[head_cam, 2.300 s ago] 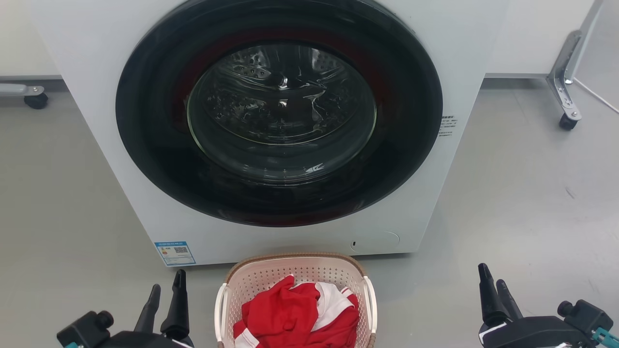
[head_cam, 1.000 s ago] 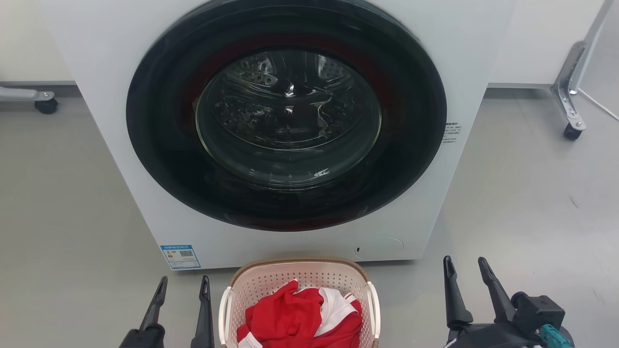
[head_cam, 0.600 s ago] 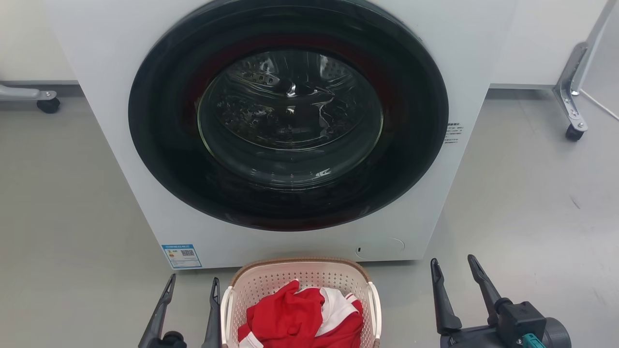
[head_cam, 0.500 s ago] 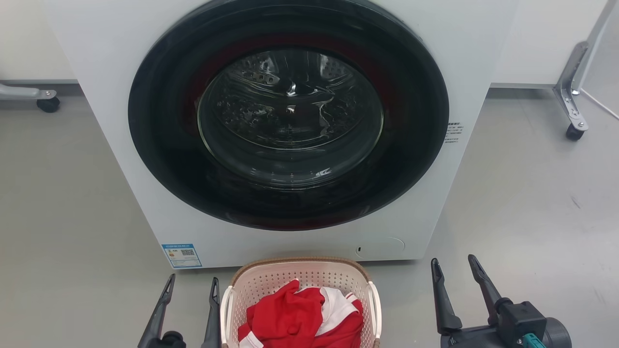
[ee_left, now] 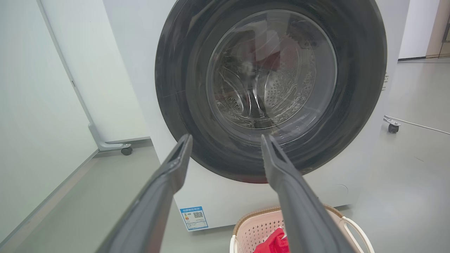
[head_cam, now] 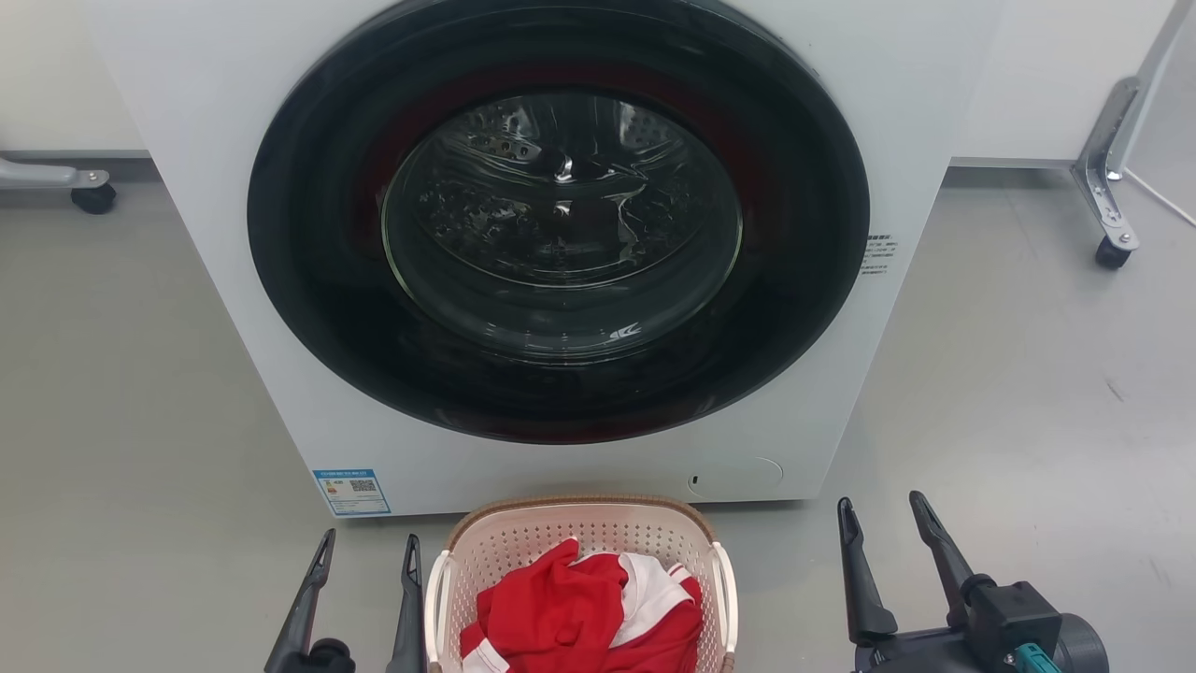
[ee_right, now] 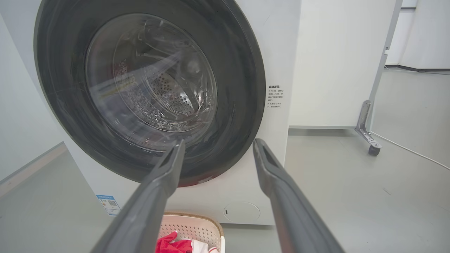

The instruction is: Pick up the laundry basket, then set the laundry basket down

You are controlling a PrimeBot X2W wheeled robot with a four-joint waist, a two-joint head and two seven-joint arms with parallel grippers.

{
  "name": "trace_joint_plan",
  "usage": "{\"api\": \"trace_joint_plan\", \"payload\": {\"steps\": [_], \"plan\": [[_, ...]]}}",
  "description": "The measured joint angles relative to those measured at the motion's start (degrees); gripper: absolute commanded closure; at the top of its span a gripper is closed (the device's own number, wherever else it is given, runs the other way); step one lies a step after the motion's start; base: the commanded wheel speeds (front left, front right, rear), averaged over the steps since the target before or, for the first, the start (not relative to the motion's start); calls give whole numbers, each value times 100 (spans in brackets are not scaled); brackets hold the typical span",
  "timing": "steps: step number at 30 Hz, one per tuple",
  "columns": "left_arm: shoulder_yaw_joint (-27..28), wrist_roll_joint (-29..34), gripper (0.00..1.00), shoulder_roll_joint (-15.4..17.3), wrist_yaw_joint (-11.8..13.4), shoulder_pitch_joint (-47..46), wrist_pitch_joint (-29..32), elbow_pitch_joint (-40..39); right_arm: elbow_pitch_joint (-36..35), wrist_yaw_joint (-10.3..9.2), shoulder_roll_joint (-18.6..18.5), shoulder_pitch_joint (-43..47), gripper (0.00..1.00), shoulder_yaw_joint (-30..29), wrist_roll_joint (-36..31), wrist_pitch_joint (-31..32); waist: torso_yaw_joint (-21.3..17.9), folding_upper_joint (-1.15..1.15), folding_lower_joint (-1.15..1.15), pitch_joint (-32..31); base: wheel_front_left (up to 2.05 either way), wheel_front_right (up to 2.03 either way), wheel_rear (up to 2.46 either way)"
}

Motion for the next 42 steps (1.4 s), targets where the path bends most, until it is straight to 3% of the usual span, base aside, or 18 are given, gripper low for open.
{"api": "trace_joint_plan", "payload": {"steps": [22, 31, 42], "plan": [[42, -49, 0, -27, 0, 7, 0, -27, -34, 83, 42, 31, 0, -98, -16, -1, 9, 0, 0, 166, 0, 0, 0], [30, -51, 0, -60, 0, -103, 0, -23, -96, 187, 44, -102, 0, -180, -14, -1, 35, 0, 0, 648, 0, 0, 0], [-163, -127, 0, -101, -9, -981, -1, 403, 230, 287, 24, -914, 0, -231, -16, -15, 97, 0, 1, 1583, 0, 0, 0]]}}
